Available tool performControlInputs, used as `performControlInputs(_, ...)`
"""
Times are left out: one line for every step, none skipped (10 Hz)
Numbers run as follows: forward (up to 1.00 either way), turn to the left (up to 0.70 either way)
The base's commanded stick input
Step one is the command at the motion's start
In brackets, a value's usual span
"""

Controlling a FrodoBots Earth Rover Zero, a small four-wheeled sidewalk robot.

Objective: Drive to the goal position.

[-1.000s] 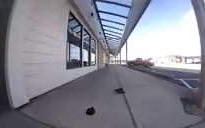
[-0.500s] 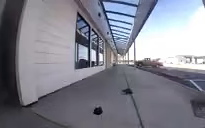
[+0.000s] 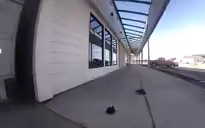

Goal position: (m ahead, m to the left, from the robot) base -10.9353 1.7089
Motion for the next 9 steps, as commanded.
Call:
performControlInputs(0.00, 0.45)
performControlInputs(0.00, 0.45)
performControlInputs(0.00, 0.45)
performControlInputs(0.00, 0.45)
performControlInputs(0.00, 0.45)
performControlInputs(0.00, 0.45)
performControlInputs(0.00, 0.45)
performControlInputs(0.00, 0.45)
performControlInputs(0.00, 0.45)
